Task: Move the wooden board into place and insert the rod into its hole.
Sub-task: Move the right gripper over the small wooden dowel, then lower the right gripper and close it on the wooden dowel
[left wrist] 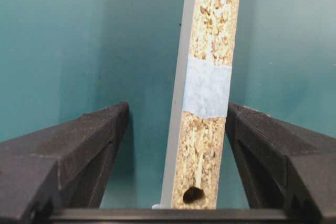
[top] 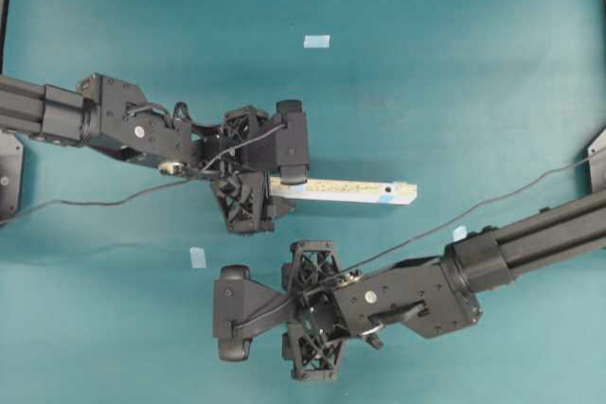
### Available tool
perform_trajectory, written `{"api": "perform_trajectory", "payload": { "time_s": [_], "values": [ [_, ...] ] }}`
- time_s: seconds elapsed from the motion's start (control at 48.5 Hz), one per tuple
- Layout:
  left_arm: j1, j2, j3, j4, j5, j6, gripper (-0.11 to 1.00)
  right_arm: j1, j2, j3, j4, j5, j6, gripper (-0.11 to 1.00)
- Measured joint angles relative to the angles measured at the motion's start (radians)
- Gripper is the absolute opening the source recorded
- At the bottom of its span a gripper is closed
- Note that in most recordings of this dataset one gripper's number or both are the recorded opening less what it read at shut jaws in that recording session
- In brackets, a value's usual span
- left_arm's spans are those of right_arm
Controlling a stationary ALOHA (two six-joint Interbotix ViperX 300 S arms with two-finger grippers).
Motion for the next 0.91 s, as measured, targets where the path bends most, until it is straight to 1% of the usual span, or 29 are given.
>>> {"api": "perform_trajectory", "payload": {
  "time_s": [0.083,0.165,0.248,0.33,0.392,0.578,0.908],
  "values": [
    [0.000,0.002,0.000,0.002,0.000,0.000,0.82,0.000,0.002,-0.002,0.000,-0.002,0.000,0.68],
    [0.000,0.000,0.000,0.002,0.000,0.000,0.82,0.000,0.005,-0.005,0.000,-0.002,0.002,0.65],
    [0.000,0.002,0.000,0.000,0.000,0.000,0.82,0.000,0.008,-0.006,0.000,-0.002,0.002,0.60],
    [-0.002,0.002,0.000,0.002,-0.002,0.000,0.82,0.002,0.011,-0.008,0.000,0.000,0.002,0.52],
    [-0.005,0.002,0.000,0.000,-0.002,0.000,0.82,0.002,0.012,-0.009,0.000,0.000,0.003,0.49],
    [-0.008,0.002,0.000,0.002,0.000,0.000,0.82,0.011,0.014,-0.009,0.002,0.000,0.003,0.48],
    [-0.008,0.002,0.002,0.000,-0.002,0.000,0.82,0.021,0.014,-0.011,-0.002,0.002,0.037,0.46]
  ]
}}
